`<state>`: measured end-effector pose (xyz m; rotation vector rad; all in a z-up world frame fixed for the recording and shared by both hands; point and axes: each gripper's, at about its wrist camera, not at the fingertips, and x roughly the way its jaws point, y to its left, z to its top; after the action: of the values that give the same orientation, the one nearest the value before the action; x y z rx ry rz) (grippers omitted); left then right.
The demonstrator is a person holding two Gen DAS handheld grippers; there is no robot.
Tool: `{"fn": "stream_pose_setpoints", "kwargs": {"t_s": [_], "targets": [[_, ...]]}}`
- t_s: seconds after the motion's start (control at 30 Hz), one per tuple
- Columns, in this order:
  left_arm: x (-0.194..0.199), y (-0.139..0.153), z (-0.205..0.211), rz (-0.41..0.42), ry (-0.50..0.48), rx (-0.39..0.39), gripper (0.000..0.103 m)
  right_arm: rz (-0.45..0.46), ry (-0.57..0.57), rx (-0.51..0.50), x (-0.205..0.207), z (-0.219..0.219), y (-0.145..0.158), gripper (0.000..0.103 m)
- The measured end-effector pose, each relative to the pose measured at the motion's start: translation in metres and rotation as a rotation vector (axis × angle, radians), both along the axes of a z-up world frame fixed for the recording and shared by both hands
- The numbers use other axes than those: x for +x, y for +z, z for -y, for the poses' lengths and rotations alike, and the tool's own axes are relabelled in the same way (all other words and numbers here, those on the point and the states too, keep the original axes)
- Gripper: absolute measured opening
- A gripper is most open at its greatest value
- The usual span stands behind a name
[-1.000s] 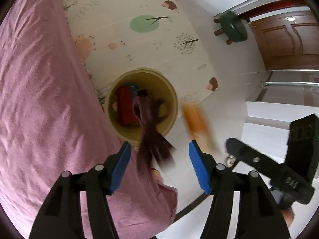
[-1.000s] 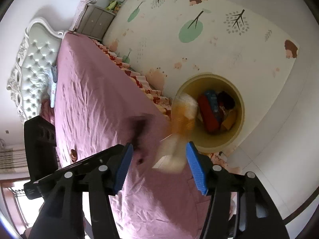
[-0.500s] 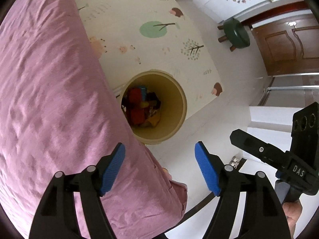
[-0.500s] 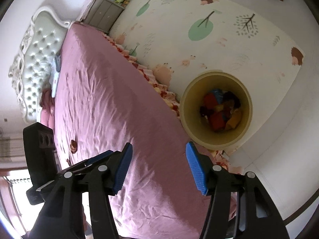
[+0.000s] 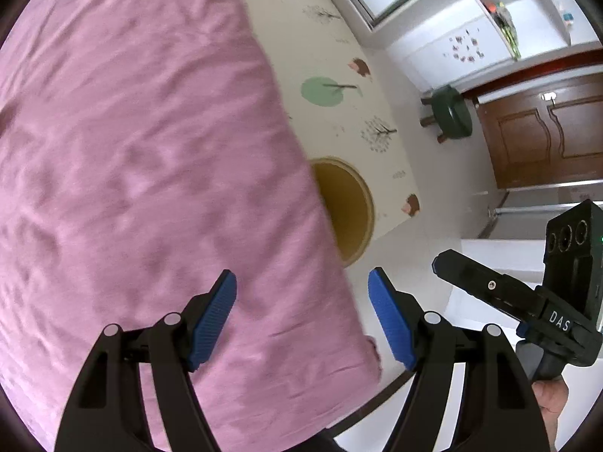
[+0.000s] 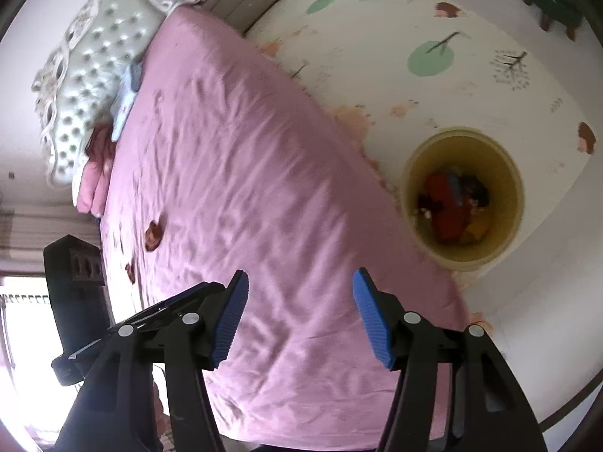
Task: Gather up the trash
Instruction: 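Move both open tools back over the orange sock and red wrapper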
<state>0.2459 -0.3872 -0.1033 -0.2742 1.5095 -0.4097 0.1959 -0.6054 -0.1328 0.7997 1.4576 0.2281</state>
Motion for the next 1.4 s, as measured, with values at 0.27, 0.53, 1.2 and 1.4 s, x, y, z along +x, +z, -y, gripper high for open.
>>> {"fn": "stream_pose_setpoints", "kwargs": {"t_s": [0.27,0.53,1.2,1.4], "targets": [[-0.022,0.014,-0.122,0.054,0.098,0.052,0.073,0.019,0.125,0.025,0.005,-0.122,0.014,0.057],[-0.046,0.013,-0.247,0.079,0.217,0.086,0.073,0.069,0.222,0.037,0.012,-0.238,0.027,0.057],[-0.03,0.001,-0.422,0.107,0.397,0.153,0.083,0.109,0.336,-0.002,0.056,-0.408,0.028,0.071],[-0.01,-0.007,-0.442,0.115,0.455,0.185,0.085,0.121,0.38,-0.02,0.098,-0.435,0.01,0.074]]}}
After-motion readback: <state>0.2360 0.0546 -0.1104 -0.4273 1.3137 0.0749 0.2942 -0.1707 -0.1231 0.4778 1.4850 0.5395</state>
